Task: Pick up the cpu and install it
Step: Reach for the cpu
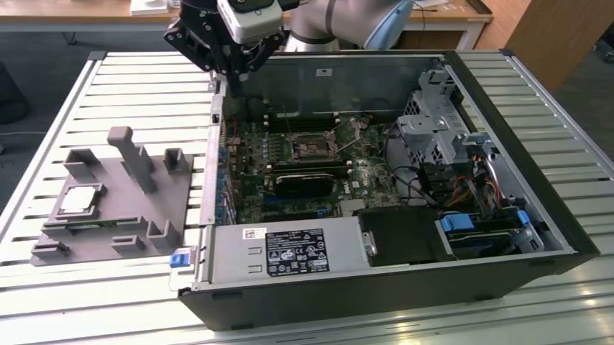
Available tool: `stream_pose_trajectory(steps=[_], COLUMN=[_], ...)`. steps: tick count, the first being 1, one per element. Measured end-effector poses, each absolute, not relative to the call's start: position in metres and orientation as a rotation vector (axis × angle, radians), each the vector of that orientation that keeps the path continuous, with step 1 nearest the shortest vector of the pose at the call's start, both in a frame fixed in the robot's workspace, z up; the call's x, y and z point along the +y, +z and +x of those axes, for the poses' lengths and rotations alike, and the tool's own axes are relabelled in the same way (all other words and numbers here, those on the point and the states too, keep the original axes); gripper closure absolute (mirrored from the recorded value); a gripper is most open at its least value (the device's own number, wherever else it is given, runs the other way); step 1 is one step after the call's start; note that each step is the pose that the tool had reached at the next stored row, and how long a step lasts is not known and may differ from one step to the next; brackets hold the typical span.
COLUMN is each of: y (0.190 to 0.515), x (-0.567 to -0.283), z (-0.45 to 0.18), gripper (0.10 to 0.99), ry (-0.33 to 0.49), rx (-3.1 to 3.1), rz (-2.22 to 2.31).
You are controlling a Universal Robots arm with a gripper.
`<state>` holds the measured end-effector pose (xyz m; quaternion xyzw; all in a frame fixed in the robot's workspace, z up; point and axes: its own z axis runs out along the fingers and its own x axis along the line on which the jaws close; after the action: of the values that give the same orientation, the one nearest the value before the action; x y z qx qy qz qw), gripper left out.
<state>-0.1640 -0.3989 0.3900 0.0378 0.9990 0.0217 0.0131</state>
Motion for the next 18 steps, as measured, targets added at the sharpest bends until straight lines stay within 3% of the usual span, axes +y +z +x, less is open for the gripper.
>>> stream_pose_trajectory(steps=[18], y=[0.389], x=[-0.399], z=[-0.175], gripper=[0.98], ry=[0.068], rx=[3.113], rz=[0.118])
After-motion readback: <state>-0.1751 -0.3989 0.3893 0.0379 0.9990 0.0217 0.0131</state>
